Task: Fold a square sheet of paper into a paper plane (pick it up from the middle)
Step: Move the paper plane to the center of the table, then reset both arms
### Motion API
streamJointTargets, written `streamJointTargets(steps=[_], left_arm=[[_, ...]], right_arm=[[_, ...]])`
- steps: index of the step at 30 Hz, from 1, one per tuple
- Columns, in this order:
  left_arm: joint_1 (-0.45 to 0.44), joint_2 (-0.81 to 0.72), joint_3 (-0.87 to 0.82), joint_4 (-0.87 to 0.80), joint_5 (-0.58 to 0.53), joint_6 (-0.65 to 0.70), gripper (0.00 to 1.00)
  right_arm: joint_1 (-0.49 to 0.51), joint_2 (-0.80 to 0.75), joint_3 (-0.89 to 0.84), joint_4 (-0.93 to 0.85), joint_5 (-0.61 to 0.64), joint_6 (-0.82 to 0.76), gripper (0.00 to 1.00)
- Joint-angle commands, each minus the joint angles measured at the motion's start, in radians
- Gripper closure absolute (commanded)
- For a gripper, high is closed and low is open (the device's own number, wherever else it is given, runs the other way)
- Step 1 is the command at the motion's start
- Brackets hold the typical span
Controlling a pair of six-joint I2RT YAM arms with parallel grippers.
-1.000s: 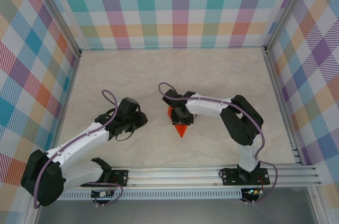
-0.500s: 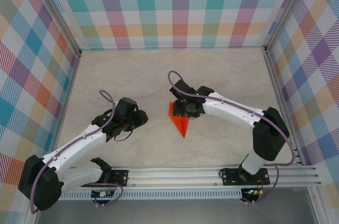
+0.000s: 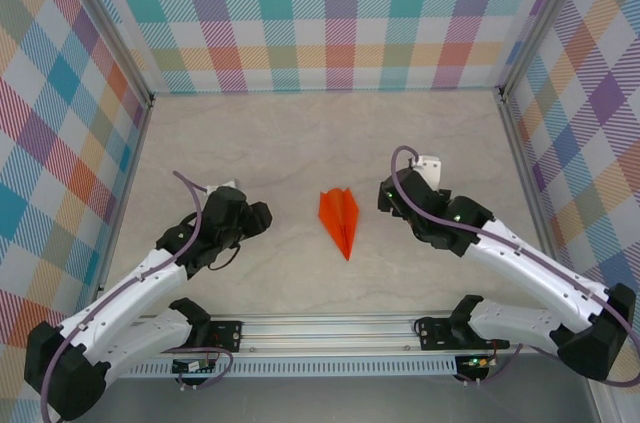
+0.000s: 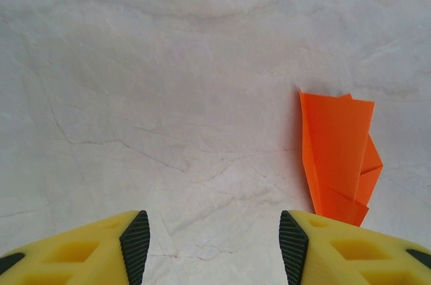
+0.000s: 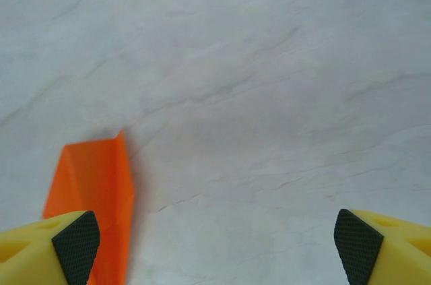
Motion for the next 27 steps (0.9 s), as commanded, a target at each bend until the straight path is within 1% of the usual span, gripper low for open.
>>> streamJointTargets(steps=[1, 3, 6, 8, 9, 11, 15, 19, 22, 24, 27], left_arm=[[0.014, -0.054, -0.023, -0.022, -0.093, 0.077, 0.4], [0.014, -0.079, -0.027, -0.034, -0.131, 0.096, 0.36], [0.014, -0.106, -0.034, -0.047, -0.178, 0.128, 0.25], [0.014, -0.116, -0.037, -0.051, -0.199, 0.144, 0.13], [0.014, -0.119, -0.039, -0.053, -0.212, 0.15, 0.09], [0.014, -0.119, -0.039, -0.054, -0.231, 0.16, 0.04], [0.014, -0.117, -0.034, -0.064, -0.289, 0.191, 0.0], [0.014, -0.135, -0.05, -0.042, -0.345, 0.192, 0.0], [0.013, -0.148, -0.052, -0.042, -0.376, 0.205, 0.0], [0.014, -0.158, -0.051, -0.049, -0.399, 0.202, 0.0], [0.014, -0.159, -0.071, -0.031, -0.453, 0.2, 0.0]], right_arm=[[-0.063, -0.051, -0.074, -0.024, 0.189, -0.039, 0.03], [-0.119, -0.086, -0.136, 0.04, 0.185, -0.099, 0.03], [-0.191, -0.104, -0.213, 0.127, 0.185, -0.193, 0.02], [-0.245, -0.095, -0.253, 0.16, 0.183, -0.208, 0.0], [-0.281, -0.087, -0.273, 0.177, 0.176, -0.207, 0.0], [-0.342, -0.069, -0.315, 0.225, 0.164, -0.216, 0.0], [-0.458, -0.005, -0.392, 0.39, 0.066, -0.307, 0.0], [-0.532, 0.101, -0.441, 0.564, 0.021, -0.373, 0.0], [-0.562, 0.166, -0.484, 0.721, -0.033, -0.424, 0.0], [-0.576, 0.197, -0.475, 0.772, -0.037, -0.458, 0.0], [-0.6, 0.22, -0.508, 0.96, -0.086, -0.544, 0.0]])
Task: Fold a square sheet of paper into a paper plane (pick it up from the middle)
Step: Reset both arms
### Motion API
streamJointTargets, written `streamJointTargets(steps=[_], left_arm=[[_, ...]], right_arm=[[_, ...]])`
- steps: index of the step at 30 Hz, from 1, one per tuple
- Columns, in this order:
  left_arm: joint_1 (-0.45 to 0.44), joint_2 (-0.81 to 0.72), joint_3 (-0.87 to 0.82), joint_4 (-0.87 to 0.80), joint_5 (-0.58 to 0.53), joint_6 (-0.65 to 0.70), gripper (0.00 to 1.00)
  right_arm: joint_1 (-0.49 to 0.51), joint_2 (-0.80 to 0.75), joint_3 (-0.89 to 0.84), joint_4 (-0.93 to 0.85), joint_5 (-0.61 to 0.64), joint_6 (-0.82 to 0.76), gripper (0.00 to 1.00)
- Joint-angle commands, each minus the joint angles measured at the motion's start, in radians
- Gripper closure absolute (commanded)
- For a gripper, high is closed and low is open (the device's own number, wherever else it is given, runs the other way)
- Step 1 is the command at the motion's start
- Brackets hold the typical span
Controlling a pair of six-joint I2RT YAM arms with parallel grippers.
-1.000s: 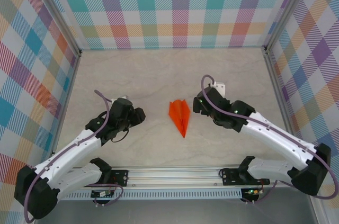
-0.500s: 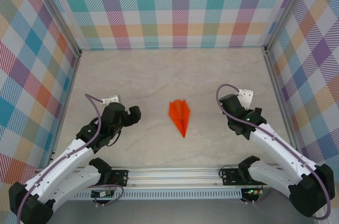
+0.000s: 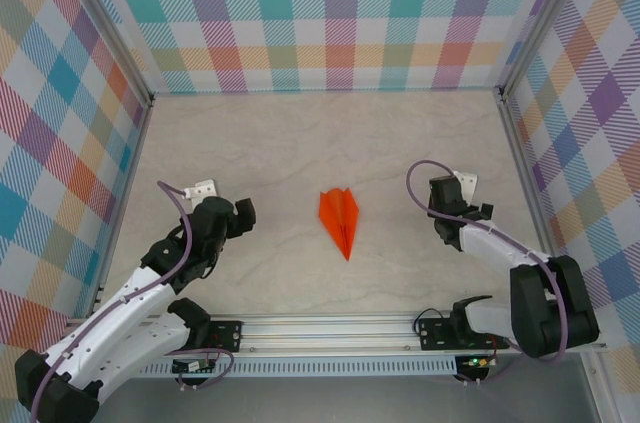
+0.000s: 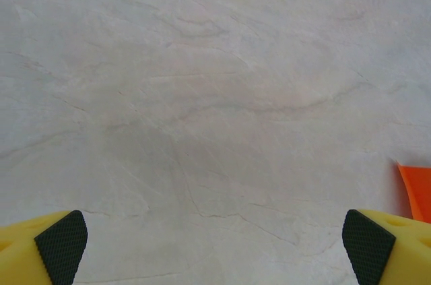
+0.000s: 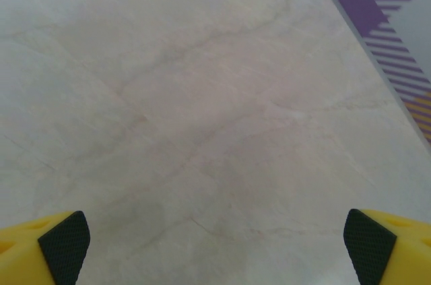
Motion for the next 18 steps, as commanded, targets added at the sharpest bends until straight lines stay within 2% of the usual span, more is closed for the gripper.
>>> streamJointTargets(steps=[1, 4, 7, 11, 14, 17, 18], left_arm=[[0.014, -0.01, -0.031, 0.016, -0.116, 0.016, 0.0], [0.014, -0.008, -0.038, 0.048, -0.185, 0.026, 0.0], [0.014, -0.009, -0.044, 0.073, -0.241, 0.05, 0.0], [0.016, -0.01, -0.055, 0.086, -0.269, 0.068, 0.0], [0.016, -0.013, -0.073, 0.112, -0.268, 0.089, 0.0], [0.017, -0.018, -0.079, 0.117, -0.295, 0.105, 0.0], [0.022, -0.02, -0.08, 0.115, -0.306, 0.106, 0.0]], right_arm=[[-0.035, 0.014, -0.031, 0.299, -0.087, -0.116, 0.0], [-0.081, 0.043, -0.044, 0.42, -0.209, -0.141, 0.0], [-0.093, 0.078, -0.054, 0.536, -0.271, -0.192, 0.0], [-0.102, 0.108, -0.06, 0.622, -0.397, -0.253, 0.0], [-0.111, 0.116, -0.061, 0.643, -0.538, -0.305, 0.0], [-0.118, 0.151, -0.043, 0.663, -0.566, -0.325, 0.0], [-0.125, 0.18, -0.059, 0.746, -0.577, -0.325, 0.0]])
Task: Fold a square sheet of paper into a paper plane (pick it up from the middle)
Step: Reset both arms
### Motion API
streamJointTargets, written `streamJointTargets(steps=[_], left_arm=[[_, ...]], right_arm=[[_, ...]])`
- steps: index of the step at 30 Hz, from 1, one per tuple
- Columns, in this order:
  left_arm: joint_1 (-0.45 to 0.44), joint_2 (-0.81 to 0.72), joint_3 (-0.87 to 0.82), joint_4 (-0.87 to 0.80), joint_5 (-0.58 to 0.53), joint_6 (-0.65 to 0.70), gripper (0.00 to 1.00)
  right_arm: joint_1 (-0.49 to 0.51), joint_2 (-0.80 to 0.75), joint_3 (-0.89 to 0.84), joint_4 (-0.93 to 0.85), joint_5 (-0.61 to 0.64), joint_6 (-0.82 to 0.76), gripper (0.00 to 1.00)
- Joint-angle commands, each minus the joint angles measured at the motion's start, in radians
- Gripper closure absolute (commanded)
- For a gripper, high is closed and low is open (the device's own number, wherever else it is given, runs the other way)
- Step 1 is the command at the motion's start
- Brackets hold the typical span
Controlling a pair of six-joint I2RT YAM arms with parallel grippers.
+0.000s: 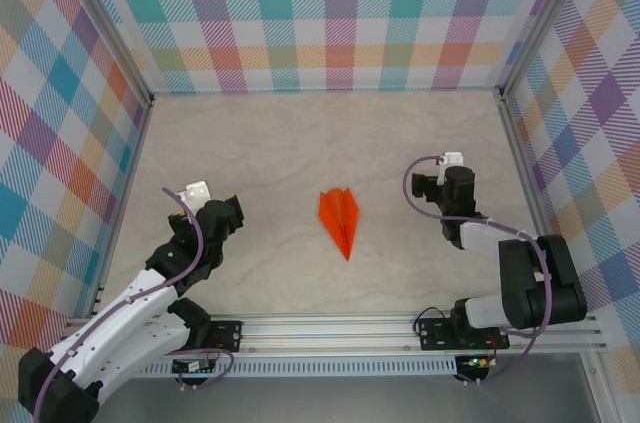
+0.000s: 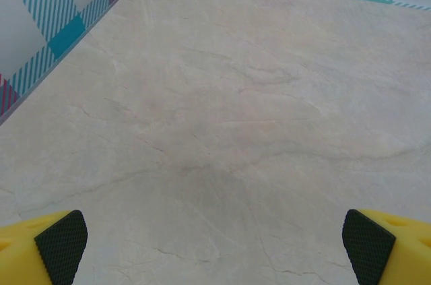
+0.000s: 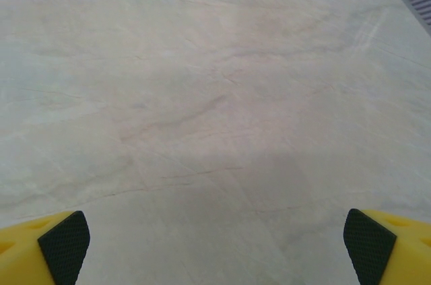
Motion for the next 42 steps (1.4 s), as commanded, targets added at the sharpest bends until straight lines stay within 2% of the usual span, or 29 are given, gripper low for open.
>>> streamJointTargets(steps=[1, 7, 11, 12, 13, 14, 17, 22, 26, 29, 30, 31, 33, 36, 37, 38, 40, 42], left_arm=[[0.025, -0.016, -0.017, 0.036, -0.067, 0.03, 0.0], [0.072, -0.013, -0.058, 0.124, -0.079, 0.086, 0.0], [0.121, 0.016, -0.109, 0.282, -0.093, 0.147, 0.0], [0.141, 0.032, -0.118, 0.315, -0.087, 0.165, 0.0], [0.163, 0.053, -0.126, 0.348, -0.078, 0.18, 0.0], [0.184, 0.073, -0.129, 0.376, -0.061, 0.193, 0.0], [0.243, 0.15, -0.142, 0.473, 0.013, 0.235, 0.0], [0.313, 0.323, -0.173, 0.721, 0.101, 0.308, 0.0], [0.371, 0.493, -0.181, 0.948, 0.247, 0.35, 0.0], [0.389, 0.604, -0.173, 1.094, 0.328, 0.384, 0.0], [0.393, 0.633, -0.174, 1.148, 0.366, 0.431, 0.0], [0.398, 0.664, -0.177, 1.203, 0.363, 0.448, 0.0], [0.443, 0.725, -0.182, 1.255, 0.433, 0.423, 0.0], [0.472, 0.848, -0.209, 1.436, 0.513, 0.428, 0.0], [0.481, 0.82, -0.186, 1.338, 0.56, 0.428, 0.0], [0.491, 0.829, -0.172, 1.319, 0.572, 0.419, 0.0], [0.506, 0.827, -0.14, 1.253, 0.552, 0.395, 0.0], [0.506, 0.829, -0.141, 1.261, 0.55, 0.398, 0.0]], right_arm=[[-0.025, 0.084, -0.019, 0.211, -0.1, -0.032, 0.0], [-0.099, 0.105, 0.003, 0.172, -0.129, 0.052, 0.0], [-0.1, 0.103, 0.0, 0.175, -0.131, 0.049, 0.0], [-0.101, 0.103, -0.008, 0.192, -0.154, 0.04, 0.0], [-0.101, 0.133, -0.045, 0.296, -0.192, 0.018, 0.0], [-0.094, 0.146, -0.071, 0.35, -0.19, 0.007, 0.0], [-0.077, 0.129, -0.053, 0.284, -0.145, 0.014, 0.0], [-0.093, 0.136, -0.049, 0.293, -0.129, 0.039, 0.0], [-0.093, 0.134, -0.05, 0.29, -0.128, 0.039, 0.0], [-0.094, 0.134, -0.05, 0.291, -0.128, 0.039, 0.0], [-0.094, 0.134, -0.05, 0.29, -0.128, 0.039, 0.0], [-0.093, 0.133, -0.05, 0.291, -0.128, 0.039, 0.0], [-0.093, 0.134, -0.05, 0.291, -0.128, 0.039, 0.0], [-0.094, 0.134, -0.05, 0.291, -0.128, 0.039, 0.0], [-0.093, 0.133, -0.051, 0.291, -0.128, 0.039, 0.0], [-0.094, 0.134, -0.051, 0.291, -0.128, 0.04, 0.0], [-0.093, 0.135, -0.05, 0.291, -0.128, 0.04, 0.0], [-0.094, 0.134, -0.05, 0.29, -0.129, 0.04, 0.0]])
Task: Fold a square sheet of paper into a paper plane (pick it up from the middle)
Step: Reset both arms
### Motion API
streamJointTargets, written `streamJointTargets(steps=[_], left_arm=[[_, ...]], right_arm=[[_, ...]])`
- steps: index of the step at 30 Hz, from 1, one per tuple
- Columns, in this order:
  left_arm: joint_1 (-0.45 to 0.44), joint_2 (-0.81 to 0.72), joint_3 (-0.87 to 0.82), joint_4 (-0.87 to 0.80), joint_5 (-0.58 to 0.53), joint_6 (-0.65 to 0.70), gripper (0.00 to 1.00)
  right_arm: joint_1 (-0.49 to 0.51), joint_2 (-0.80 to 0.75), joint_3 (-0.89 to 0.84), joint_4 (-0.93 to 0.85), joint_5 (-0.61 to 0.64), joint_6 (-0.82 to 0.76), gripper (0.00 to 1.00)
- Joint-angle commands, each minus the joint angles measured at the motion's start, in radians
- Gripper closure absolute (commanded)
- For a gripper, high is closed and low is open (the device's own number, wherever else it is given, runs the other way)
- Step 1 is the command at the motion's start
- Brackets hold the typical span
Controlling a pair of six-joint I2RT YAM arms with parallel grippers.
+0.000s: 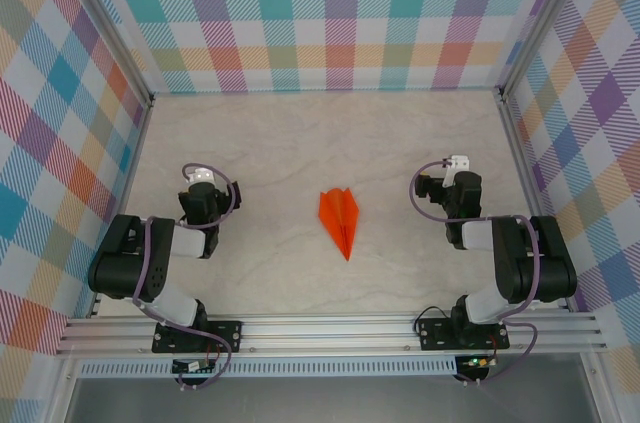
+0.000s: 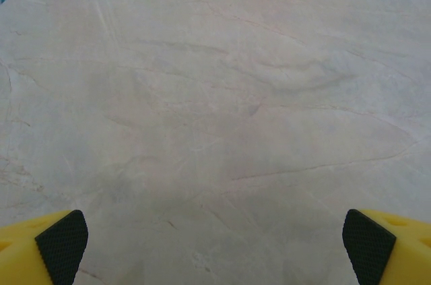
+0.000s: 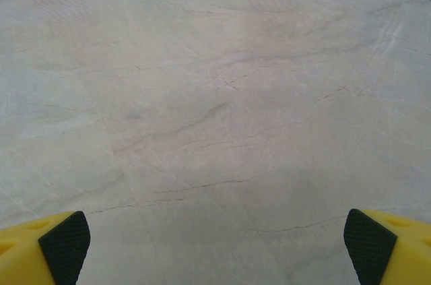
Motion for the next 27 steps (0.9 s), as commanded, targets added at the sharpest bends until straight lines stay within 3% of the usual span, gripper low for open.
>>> streamJointTargets(steps=[1, 27], left_arm=[[0.014, 0.0, 0.023, 0.051, 0.042, 0.002, 0.0], [-0.015, -0.001, 0.029, 0.038, -0.002, 0.022, 0.0]], right_arm=[[-0.004, 0.002, 0.004, 0.046, -0.002, 0.014, 0.0], [-0.005, 0.002, 0.007, 0.039, -0.013, 0.01, 0.0]])
